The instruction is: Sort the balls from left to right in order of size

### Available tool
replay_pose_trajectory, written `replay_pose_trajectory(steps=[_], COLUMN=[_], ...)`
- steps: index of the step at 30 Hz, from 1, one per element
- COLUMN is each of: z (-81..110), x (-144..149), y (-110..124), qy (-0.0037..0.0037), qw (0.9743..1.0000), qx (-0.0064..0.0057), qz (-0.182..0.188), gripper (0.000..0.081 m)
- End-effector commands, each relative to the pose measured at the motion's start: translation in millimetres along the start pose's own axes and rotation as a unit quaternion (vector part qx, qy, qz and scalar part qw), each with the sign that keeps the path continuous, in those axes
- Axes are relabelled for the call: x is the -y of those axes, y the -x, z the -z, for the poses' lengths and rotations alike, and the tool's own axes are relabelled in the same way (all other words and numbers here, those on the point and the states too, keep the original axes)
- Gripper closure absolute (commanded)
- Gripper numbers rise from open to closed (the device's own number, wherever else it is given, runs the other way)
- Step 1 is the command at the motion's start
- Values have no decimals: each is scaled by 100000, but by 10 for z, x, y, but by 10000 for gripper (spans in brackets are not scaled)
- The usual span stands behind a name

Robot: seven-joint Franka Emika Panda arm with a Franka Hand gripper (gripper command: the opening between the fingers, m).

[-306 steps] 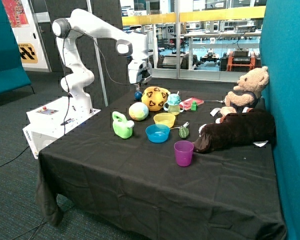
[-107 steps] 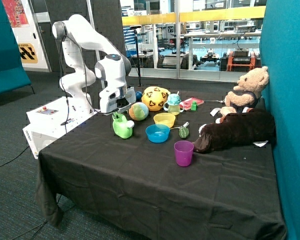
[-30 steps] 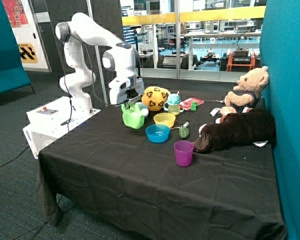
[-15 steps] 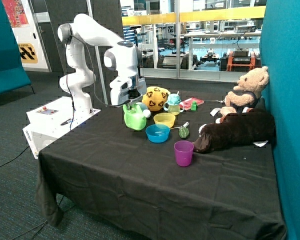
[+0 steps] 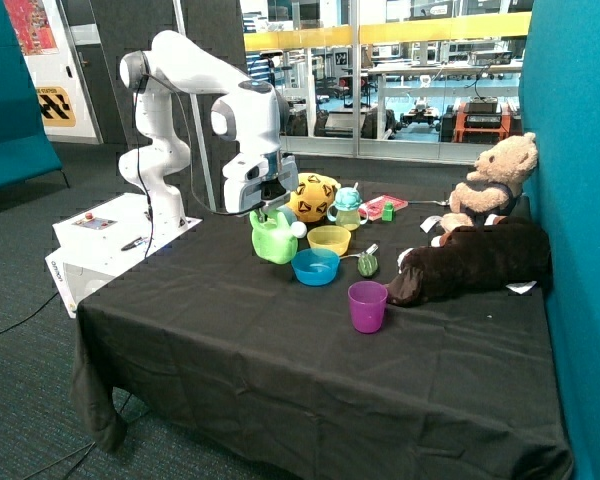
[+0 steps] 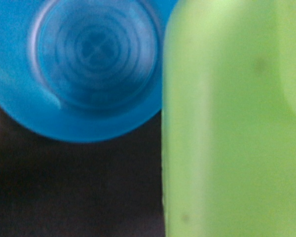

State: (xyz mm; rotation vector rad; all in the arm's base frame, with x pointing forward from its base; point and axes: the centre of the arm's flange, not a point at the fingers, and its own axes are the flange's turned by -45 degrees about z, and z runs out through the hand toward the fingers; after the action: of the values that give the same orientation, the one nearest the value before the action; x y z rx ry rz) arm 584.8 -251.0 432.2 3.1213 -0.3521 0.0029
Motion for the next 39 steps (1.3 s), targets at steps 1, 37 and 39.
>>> replay_pose_trajectory(steps=[1,37,39], z=[96,-512,-537], x=[-113,-380,-375], y=[-196,-265,-279], qy=[-14,-15,-14], qw=[99993,100000,99991], qx=[94,94,94], qz=[-1161,-195,-1367], gripper=[808,808,808])
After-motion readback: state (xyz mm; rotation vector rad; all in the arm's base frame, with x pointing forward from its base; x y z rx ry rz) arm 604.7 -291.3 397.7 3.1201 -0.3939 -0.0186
